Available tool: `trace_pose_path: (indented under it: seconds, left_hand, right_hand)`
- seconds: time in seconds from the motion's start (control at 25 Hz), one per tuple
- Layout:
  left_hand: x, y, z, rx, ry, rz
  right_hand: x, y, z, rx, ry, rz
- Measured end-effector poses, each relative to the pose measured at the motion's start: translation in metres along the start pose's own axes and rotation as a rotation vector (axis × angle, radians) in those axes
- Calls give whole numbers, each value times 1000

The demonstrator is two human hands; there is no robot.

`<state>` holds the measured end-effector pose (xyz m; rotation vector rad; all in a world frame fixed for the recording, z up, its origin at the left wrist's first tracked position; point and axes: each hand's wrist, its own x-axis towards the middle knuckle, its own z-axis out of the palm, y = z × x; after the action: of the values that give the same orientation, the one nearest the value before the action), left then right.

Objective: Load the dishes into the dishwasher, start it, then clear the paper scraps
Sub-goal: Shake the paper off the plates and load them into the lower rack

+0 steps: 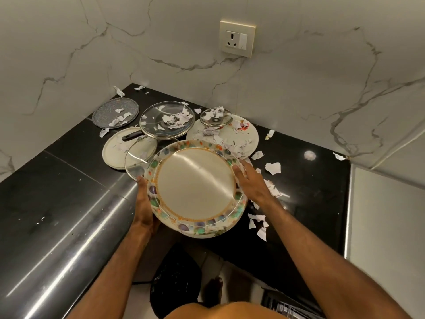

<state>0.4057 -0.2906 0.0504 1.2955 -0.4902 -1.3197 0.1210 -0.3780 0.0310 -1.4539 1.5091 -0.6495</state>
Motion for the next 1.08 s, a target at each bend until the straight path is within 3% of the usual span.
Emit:
trace_pose_path:
  seconds: [0.08,0.2,0.28,0.44,0.48,0.6,0.64,0.8,0.92,1.08]
  left_hand:
    - [4,2,9,-7,-25,5]
    - [11,5,21,12,-57,35]
    - [16,8,24,15,-64,44]
    - [20,11,20,-23,-54,31]
    - [20,11,20,-17,-60,30]
    - [13,11,20,-2,-112,38]
    - [12,11,20,-2,-109,39]
    - [-2,9,14,-23,-110,64]
    - [-24,6,12,-38,-145,90]
    - [-62,-3,15,-41,-226,100]
  right_hand:
    - [-11,4,-1,39,43,35]
    - [-20,20,-4,-78,309,140]
    - [-27,20,-9,-100,411,104]
    - [-36,7,-10,94,141,44]
    - [-38,6,-8,89,160,52]
    - [-49,3,-3,122,474,171]
    - [-50,3,-3,143,492,218]
    - [-78,-3,-7,97,244,217]
    - [-102,-3,-8,41,307,204]
    - [-147,16,-18,474,291,154]
